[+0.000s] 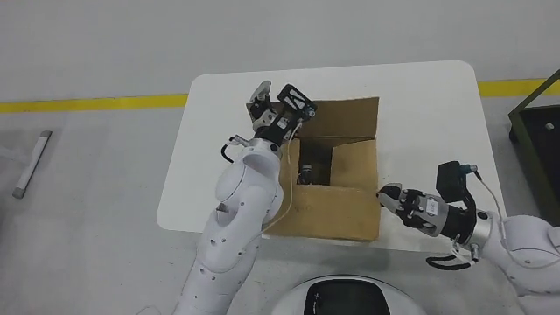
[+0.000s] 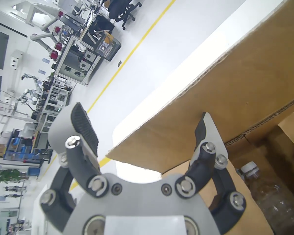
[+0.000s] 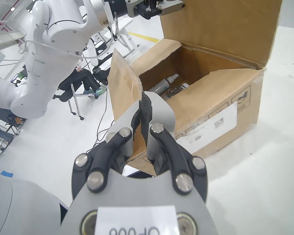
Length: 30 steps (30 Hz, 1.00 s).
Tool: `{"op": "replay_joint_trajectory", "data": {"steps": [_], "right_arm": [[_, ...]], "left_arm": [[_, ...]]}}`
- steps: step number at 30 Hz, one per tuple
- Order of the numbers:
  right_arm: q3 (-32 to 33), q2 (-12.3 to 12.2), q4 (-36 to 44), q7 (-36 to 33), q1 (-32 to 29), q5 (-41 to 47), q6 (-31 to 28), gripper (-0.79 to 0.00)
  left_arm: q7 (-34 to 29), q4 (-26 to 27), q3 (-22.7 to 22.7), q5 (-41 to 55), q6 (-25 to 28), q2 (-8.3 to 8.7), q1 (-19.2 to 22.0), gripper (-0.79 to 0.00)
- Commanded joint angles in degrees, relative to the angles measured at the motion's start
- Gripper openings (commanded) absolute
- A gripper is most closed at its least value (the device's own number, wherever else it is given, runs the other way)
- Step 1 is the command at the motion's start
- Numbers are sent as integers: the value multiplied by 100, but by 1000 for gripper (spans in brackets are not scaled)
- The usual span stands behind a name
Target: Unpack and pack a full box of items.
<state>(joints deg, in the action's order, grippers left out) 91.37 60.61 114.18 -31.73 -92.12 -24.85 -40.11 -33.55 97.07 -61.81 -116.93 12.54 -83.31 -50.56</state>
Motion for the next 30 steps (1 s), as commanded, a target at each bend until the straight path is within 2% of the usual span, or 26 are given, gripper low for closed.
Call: {"op": "replay_joint_trajectory", "data": {"steps": [1,12,22,26,30], "right_arm": [[75,-10,38,79,-64,-53,-58,-785],[287,-52,196,351,-325,-403,-354,-785],[265,-84,218,386,-364,-444,-330,-785],[253,-93,247,441,-340,-429,-304,-785],[338,-99,320,676,-347,-365,-415,-785]], "left_arm": [[-25,-158,78,-103,-29,-24,132,0],[-22,-852,334,-644,-55,-117,598,0],[-29,-1164,424,-774,15,-188,729,0],[-29,-952,371,-714,-21,-205,669,0],[-78,-325,156,-526,10,-189,440,0]]}}
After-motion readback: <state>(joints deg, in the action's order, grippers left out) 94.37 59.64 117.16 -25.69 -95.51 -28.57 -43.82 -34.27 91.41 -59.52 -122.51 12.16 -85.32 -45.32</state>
